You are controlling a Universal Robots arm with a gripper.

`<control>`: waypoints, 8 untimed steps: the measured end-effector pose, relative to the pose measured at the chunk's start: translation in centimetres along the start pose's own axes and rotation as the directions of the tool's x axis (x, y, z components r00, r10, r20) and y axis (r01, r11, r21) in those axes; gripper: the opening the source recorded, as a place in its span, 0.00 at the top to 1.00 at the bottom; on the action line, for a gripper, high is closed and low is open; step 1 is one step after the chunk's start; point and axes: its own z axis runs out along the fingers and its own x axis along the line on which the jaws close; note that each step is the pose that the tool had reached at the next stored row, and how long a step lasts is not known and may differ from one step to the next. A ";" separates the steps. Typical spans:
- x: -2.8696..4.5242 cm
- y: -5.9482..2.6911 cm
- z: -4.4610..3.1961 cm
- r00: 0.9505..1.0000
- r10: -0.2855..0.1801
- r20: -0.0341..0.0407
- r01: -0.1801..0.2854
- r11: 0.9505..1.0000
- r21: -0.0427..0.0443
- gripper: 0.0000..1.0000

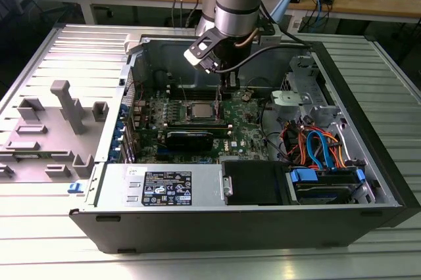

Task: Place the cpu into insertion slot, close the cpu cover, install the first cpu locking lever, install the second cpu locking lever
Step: 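Close the cpu cover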

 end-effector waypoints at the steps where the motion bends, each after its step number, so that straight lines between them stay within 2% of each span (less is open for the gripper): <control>1: 0.00 -0.09 0.00 1.000 0.000 0.000 0.000 1.000 0.000 0.89; 8: 0.02 -0.61 0.04 1.000 0.000 0.000 0.000 1.000 0.000 0.89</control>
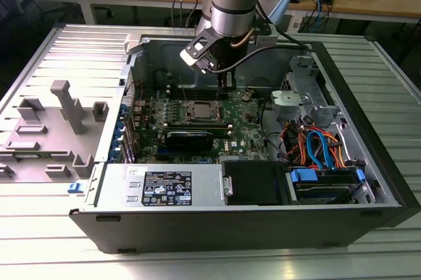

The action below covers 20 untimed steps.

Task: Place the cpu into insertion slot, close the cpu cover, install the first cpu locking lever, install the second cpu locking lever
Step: 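Close the cpu cover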

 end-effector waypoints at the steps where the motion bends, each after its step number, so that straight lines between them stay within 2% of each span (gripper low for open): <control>1: 0.00 0.00 0.00 1.000 0.000 0.000 0.000 1.000 0.000 0.89; 6: 0.00 -0.03 0.00 1.000 0.000 0.000 0.000 1.000 0.000 0.89; 8: 0.02 -0.48 -0.01 1.000 0.000 0.000 0.000 1.000 0.000 0.89; 18: 0.02 -0.52 -0.01 1.000 0.000 0.000 0.000 1.000 0.000 0.89; 20: 0.02 -0.76 -0.01 1.000 0.000 0.000 0.000 1.000 0.000 0.89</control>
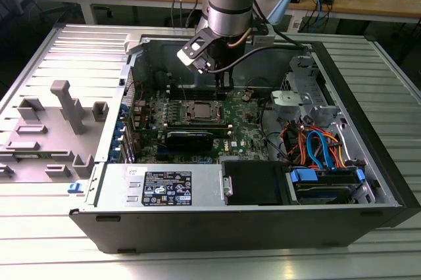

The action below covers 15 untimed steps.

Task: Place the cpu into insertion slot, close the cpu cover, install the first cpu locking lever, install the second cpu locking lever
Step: 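Close the cpu cover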

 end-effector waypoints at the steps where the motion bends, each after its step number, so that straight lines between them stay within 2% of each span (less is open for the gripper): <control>1: 0.02 -0.60 0.02 1.000 0.000 0.000 0.000 1.000 0.000 0.89; 3: 0.06 -1.59 0.13 1.000 0.000 0.000 0.000 1.000 0.000 0.89; 4: 0.08 -2.44 0.20 1.000 0.000 0.000 0.000 1.000 0.000 0.89; 6: 0.10 -2.94 0.29 1.000 0.000 0.000 0.000 1.000 0.000 0.89; 15: 0.10 -3.07 0.34 1.000 0.000 0.003 0.000 1.000 0.000 0.89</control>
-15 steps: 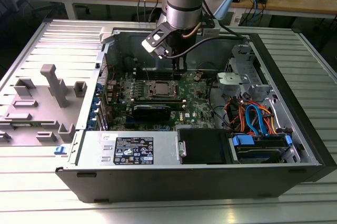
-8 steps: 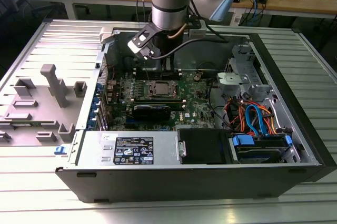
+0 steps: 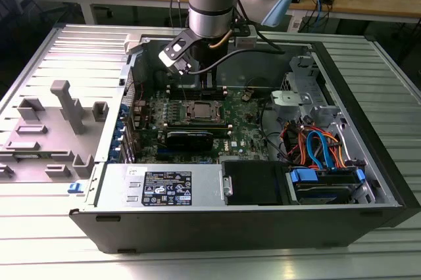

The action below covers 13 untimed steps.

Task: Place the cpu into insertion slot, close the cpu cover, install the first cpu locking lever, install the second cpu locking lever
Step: 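Close the cpu cover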

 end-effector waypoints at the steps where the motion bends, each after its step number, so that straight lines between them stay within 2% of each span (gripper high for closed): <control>1: 0.00 0.00 0.00 1.000 0.000 0.000 0.000 1.000 0.000 0.89; 7: 0.01 -0.07 0.03 1.000 0.000 0.001 0.000 1.000 0.000 0.89; 11: 0.03 -1.23 0.21 1.000 0.000 0.000 0.000 1.000 0.000 0.89; 13: 0.03 -1.68 0.67 1.000 -0.001 0.000 0.001 1.000 0.000 0.89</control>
